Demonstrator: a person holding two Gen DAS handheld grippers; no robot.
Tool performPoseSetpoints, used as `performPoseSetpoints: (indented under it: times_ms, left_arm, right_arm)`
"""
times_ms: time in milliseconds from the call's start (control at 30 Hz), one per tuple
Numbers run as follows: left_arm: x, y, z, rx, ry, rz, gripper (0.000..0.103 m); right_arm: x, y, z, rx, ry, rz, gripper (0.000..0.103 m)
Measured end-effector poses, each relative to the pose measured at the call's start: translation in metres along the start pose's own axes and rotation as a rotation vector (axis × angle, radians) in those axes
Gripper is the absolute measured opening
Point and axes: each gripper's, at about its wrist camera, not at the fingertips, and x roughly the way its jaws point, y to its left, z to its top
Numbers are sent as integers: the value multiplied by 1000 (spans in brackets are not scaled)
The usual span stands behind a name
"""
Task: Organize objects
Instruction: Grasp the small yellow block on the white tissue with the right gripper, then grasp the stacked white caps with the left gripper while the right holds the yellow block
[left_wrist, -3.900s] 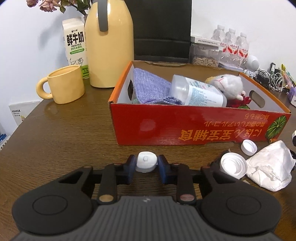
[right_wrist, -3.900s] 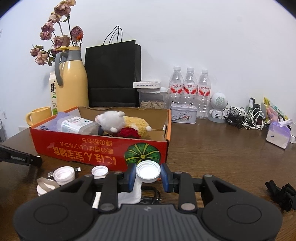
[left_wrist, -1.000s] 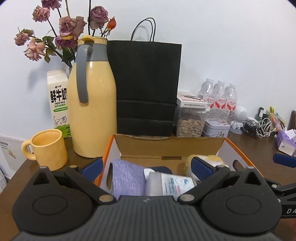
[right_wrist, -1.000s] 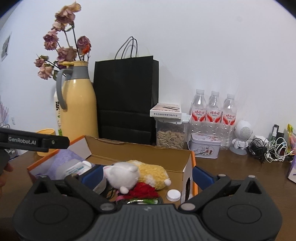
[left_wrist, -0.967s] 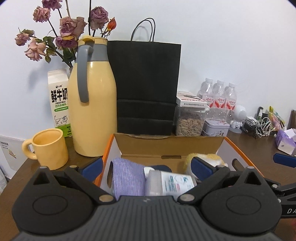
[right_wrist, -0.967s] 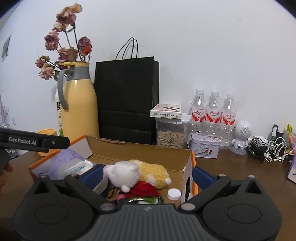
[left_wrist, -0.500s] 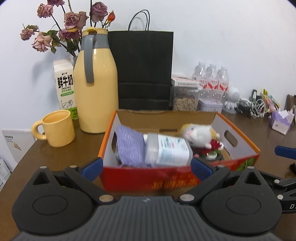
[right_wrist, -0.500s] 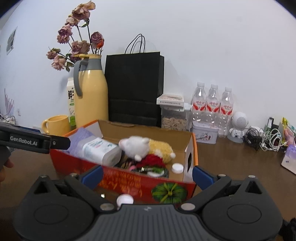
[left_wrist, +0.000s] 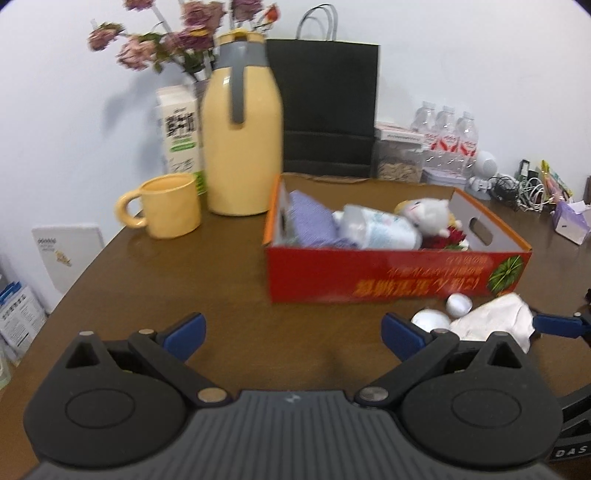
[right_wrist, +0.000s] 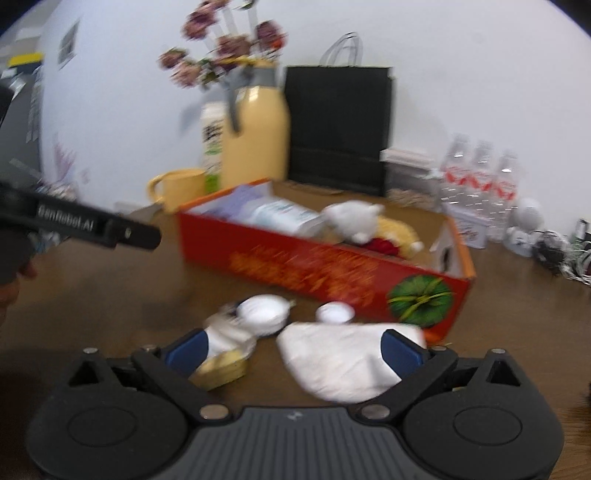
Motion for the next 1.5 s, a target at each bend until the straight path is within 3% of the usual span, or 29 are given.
performPoseSetpoints:
  times_ms: [100, 400, 467, 533, 933, 1500]
  left_arm:
    - [-10, 13, -10, -18, 8, 20, 103]
    - [-33, 45, -32, -72, 24, 60, 103]
    - [-36, 48, -34, -82, 23, 64, 103]
    - [-37, 50, -35, -87, 23, 64, 103]
    - [-27, 33, -36, -61, 45, 40, 103]
    - [21, -48, -25, 42, 82, -41, 103]
  right_arm:
    - [5, 12, -3, -28, 28, 40, 92]
    - [25, 31, -6, -73, 92, 98, 53]
    - [25, 32, -7, -74, 91, 109, 37]
    - [24, 33, -8, -74, 88, 112, 30]
    - [14, 27, -7, -44, 33, 96, 30]
    - [-5, -21, -12, 36, -79, -28, 30]
